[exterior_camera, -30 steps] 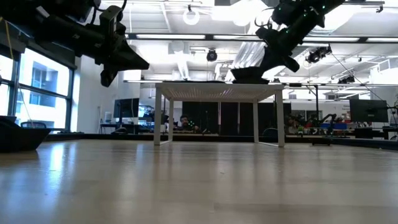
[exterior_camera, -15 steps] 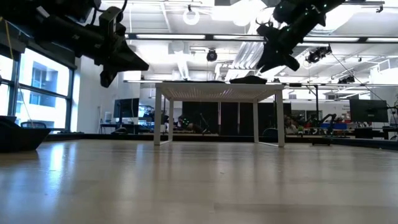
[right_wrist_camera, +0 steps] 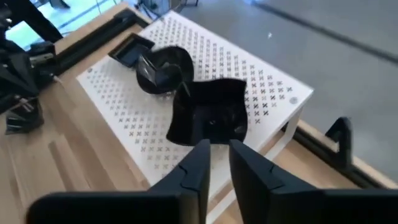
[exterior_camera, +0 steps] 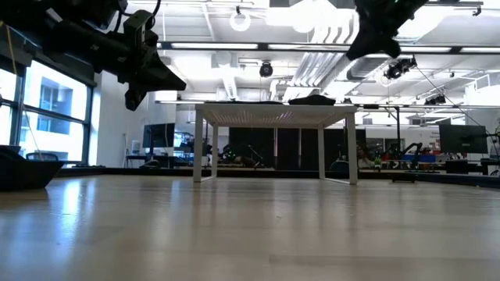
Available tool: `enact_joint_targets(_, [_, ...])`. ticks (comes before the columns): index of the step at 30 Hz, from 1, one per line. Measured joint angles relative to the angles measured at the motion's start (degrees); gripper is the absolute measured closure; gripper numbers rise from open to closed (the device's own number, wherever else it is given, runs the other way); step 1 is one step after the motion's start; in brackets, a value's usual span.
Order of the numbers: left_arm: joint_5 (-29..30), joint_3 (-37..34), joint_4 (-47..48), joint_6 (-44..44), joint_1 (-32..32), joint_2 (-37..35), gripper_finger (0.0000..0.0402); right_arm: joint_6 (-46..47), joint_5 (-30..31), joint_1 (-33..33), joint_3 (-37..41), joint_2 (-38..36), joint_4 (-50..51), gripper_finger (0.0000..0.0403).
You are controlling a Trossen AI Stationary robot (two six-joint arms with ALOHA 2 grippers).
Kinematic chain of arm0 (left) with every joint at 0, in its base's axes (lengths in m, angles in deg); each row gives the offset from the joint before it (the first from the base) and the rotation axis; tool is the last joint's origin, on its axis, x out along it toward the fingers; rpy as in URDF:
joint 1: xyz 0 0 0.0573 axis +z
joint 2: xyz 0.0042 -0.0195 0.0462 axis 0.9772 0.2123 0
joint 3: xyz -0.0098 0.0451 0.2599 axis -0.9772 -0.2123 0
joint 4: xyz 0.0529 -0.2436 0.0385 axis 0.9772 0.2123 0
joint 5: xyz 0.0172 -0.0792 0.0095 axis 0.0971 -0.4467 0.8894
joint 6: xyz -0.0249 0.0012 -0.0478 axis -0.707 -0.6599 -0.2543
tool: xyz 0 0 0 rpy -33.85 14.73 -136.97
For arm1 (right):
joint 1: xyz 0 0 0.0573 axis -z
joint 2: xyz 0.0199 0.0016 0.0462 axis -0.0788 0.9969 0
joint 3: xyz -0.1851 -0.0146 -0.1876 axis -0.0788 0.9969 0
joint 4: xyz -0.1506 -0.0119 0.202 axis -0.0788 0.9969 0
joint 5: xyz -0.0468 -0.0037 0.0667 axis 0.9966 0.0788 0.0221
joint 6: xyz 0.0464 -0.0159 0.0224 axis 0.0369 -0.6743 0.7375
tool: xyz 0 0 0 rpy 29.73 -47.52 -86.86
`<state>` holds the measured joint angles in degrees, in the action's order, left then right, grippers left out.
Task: Pick & Place Mini shaped plates
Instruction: Stack the black square plate on top of the black square plates on the shelf
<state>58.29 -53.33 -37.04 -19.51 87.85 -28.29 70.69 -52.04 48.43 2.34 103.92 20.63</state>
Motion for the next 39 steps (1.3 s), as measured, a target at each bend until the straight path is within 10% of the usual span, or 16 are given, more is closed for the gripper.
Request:
enact_joint_targets(19, [-0.3,0.0,0.2,-0.03,0.0,0.0,0.0401,2.38,6.01,-9.47,0.0,-6.23,-0.43,0.0398])
enact_joint_targets(25, [-0.33,0.0,0.24,-0.03,0.0,0.0,0.0401,3.43,-2.02,-11.15,0.0,-6.66,4.65,0.0399])
enact_joint_targets(32, [-0.33,0.0,0.44,-0.05,0.0,0.0,0.0401,10.91,2.78,-26.9,1.98,-7.05,18.65,0.0396])
enact_joint_targets(39, [-0.35,0.0,0.44,-0.05,0.0,0.0,0.0401,20.51,-4.84,-43.84,18.56,-7.32,2.22,0.0385])
